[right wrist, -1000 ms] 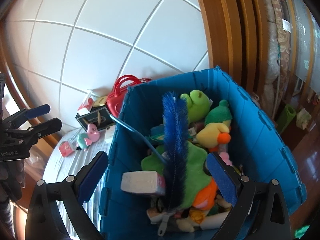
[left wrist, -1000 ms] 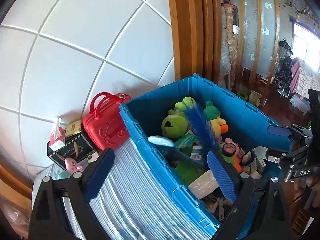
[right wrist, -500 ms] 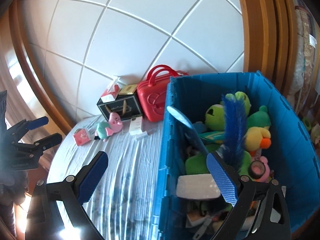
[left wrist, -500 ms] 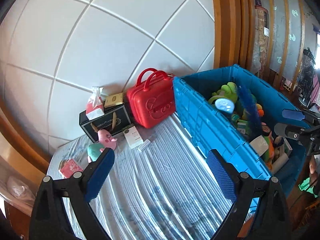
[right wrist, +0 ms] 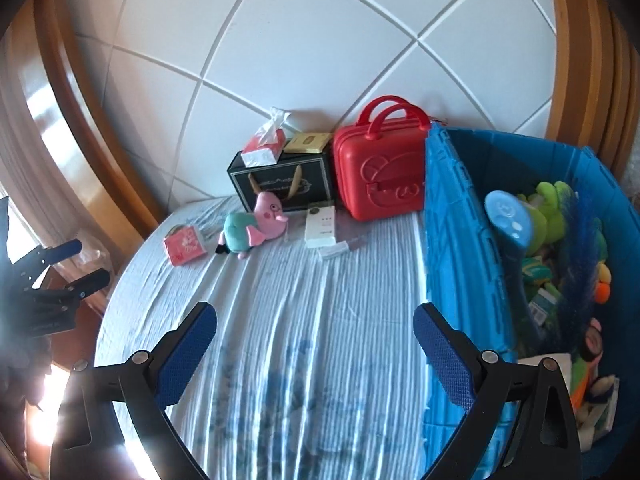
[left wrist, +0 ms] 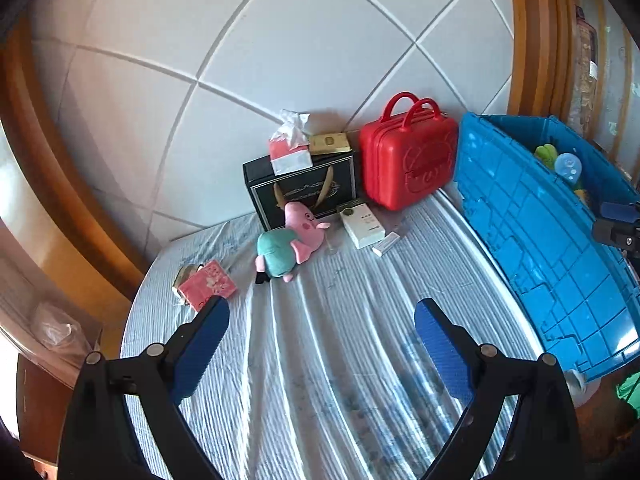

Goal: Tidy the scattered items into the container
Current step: 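Withdraw both tools from the crate back toward the bed, then grasp the pink tissue pack with the left tool while the right tool grasps the white medicine box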

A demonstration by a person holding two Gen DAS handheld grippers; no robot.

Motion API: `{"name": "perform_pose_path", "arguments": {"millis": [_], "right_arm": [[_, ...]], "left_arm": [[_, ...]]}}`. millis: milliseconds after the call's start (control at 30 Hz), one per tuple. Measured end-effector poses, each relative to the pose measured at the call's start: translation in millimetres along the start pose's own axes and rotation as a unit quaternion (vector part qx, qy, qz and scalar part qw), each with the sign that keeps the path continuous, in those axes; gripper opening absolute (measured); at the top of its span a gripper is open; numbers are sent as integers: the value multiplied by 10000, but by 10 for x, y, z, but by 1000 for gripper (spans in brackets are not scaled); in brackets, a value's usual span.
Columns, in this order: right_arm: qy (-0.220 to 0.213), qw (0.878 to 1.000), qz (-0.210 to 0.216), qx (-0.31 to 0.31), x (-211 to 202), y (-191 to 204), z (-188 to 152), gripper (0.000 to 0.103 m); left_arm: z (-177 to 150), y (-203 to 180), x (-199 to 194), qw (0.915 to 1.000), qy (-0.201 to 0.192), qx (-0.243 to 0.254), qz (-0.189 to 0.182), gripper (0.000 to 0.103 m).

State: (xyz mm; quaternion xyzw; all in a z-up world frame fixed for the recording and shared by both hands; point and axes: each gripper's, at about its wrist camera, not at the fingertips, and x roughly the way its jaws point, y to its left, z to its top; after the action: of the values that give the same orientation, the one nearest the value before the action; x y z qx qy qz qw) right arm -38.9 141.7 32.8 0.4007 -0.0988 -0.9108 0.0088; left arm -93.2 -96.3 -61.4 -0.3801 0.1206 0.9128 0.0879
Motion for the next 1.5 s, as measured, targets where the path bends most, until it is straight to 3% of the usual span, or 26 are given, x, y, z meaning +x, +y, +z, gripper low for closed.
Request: {"name": "perform_pose_path", "arguments": {"millis": [200,433,700,1167,1500], "right_arm": [[191,9998,-10,-63,586,319,-48,100],[452,9989,-76,-135,1289,615,-55,100],[545,9982,-214,-141,2213,691,-40,100],[918,9948,-376,-227,3429,560,-284,100],[1058,9929,-485,-264,3791,446,-414,100]], "left_arm": [[-267,598,451,9992,17,62,400,95],[-535,1156,1053,9981,-17,153,590,95],[-701,1427,1808,9953,-108,591,758,95],[-839,1751,3432,9691,-238,2172,1148,95],[-813,1874,4068,9584,139,2730,818,97]]}}
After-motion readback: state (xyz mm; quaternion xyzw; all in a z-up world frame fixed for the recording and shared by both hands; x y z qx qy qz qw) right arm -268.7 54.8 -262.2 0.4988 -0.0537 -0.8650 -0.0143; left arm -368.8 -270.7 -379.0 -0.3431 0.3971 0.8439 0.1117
